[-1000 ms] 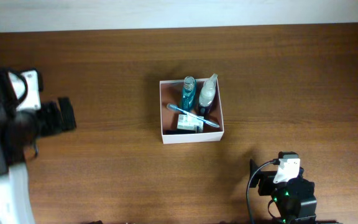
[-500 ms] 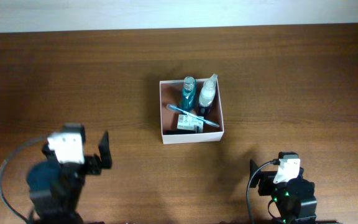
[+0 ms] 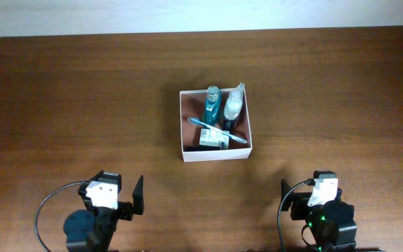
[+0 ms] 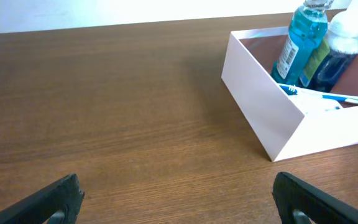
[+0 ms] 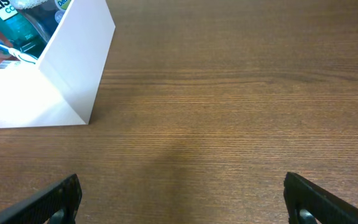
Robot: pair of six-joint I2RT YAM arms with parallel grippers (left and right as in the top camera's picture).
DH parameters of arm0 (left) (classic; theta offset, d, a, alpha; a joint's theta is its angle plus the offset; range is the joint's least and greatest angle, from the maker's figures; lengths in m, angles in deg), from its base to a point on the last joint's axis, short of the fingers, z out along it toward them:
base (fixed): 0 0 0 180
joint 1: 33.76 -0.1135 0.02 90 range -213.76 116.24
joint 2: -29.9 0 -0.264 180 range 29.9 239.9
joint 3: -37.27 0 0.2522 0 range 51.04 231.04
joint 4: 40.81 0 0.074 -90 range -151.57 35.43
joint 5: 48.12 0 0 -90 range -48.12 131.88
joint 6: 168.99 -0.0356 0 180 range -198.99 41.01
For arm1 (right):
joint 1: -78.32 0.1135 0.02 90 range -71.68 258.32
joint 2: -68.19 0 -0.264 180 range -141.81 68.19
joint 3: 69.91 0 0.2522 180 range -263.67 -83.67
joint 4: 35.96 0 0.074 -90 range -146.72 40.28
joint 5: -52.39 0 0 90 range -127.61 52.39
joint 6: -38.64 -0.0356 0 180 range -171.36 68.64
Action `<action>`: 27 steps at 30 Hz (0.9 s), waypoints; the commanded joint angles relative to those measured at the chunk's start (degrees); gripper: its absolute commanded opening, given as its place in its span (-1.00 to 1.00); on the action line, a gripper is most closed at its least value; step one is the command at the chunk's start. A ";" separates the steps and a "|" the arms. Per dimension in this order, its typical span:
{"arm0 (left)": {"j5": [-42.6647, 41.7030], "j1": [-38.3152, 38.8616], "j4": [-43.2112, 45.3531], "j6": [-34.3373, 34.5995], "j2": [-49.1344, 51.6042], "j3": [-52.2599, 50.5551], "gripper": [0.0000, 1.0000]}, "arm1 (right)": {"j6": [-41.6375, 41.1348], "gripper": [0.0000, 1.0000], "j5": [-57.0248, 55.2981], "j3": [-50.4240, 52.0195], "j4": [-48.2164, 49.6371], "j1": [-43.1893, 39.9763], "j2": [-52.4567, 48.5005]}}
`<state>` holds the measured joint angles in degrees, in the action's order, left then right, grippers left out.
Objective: Pack container
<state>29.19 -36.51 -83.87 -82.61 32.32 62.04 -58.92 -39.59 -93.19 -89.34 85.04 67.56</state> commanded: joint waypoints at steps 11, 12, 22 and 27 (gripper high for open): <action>-1.29 0.24 1.88 -0.72 -2.12 -3.15 1.00 | -0.44 0.97 0.07 0.42 0.00 -0.42 0.42; -1.29 0.24 1.88 -0.72 -2.12 -3.15 1.00 | -0.44 0.97 0.07 0.42 0.00 -0.44 0.42; -1.29 0.24 1.88 -0.72 -2.12 -3.15 1.00 | -0.46 0.98 0.07 0.42 0.00 -0.42 0.42; -1.29 0.24 1.88 -0.72 -2.12 -3.15 1.00 | -0.46 0.98 0.07 0.42 0.00 -0.42 0.42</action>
<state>28.76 -36.48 -82.26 -82.61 30.83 59.48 -58.94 -39.61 -93.21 -89.31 85.04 67.56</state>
